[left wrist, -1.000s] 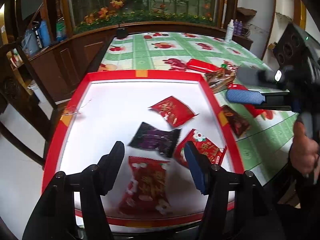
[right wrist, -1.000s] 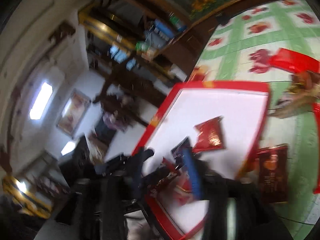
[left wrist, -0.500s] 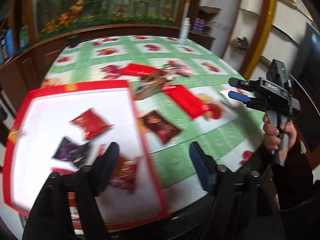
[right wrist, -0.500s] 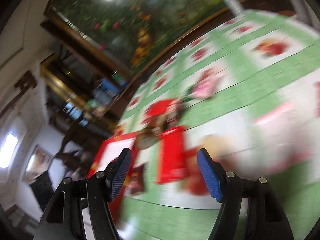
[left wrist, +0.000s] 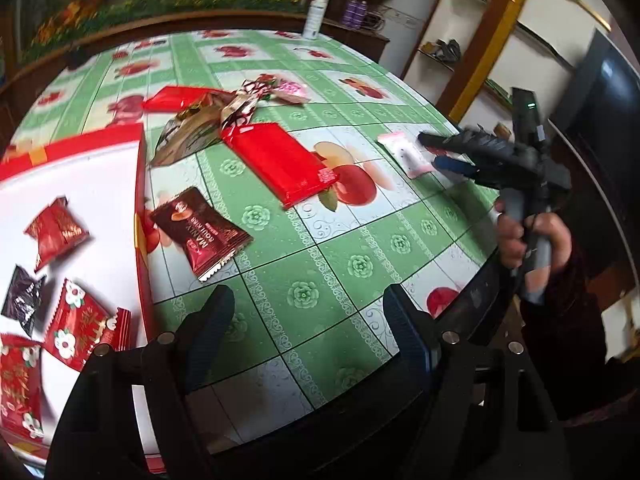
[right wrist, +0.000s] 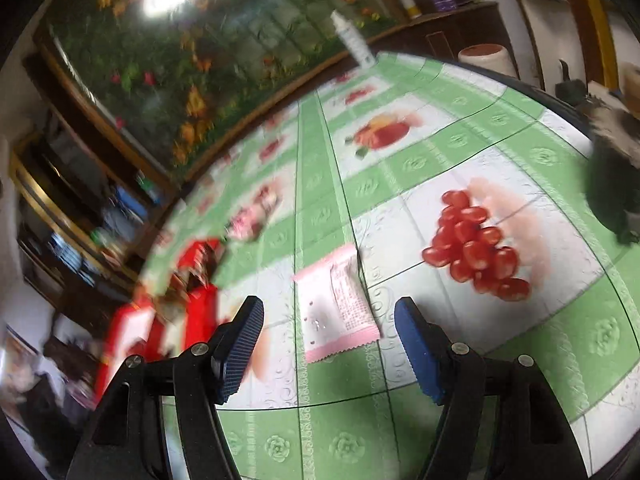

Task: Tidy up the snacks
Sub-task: 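Grasp the brown chocolate packet with the left tool while the right grasps the pink-white packet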

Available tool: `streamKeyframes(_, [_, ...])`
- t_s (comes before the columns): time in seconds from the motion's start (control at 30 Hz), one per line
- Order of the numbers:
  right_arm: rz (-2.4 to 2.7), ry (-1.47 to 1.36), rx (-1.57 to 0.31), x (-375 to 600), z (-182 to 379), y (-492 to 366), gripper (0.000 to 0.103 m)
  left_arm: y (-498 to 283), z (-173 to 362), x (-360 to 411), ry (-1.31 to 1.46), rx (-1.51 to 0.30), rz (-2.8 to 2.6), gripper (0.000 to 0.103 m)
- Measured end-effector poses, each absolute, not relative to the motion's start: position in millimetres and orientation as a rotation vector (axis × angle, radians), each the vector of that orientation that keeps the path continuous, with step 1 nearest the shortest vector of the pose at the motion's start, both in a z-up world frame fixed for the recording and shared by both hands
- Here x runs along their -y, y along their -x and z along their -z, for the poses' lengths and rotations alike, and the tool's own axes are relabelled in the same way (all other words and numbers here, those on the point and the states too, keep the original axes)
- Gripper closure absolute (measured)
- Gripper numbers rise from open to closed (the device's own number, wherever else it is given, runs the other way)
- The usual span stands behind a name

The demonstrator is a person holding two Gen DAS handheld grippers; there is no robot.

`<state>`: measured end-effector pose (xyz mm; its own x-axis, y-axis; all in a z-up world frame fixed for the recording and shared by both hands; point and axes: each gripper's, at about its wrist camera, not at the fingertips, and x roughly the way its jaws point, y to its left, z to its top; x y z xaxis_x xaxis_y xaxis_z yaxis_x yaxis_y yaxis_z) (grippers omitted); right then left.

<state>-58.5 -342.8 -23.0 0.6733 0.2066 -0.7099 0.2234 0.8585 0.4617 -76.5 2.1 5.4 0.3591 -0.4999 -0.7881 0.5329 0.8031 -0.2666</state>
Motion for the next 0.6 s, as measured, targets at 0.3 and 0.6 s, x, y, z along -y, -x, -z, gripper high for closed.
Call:
streamKeyframes(0.3, [0.150,-0.145,-0.999,286,35,11,0.044,62,2,-15,0.074,-1.081,0.603,0.026])
streamKeyframes(0.6, [0.139,-0.062,-0.987,277,33,27,0.059,32,9,-14,0.168,-1.149,0.453,0.026])
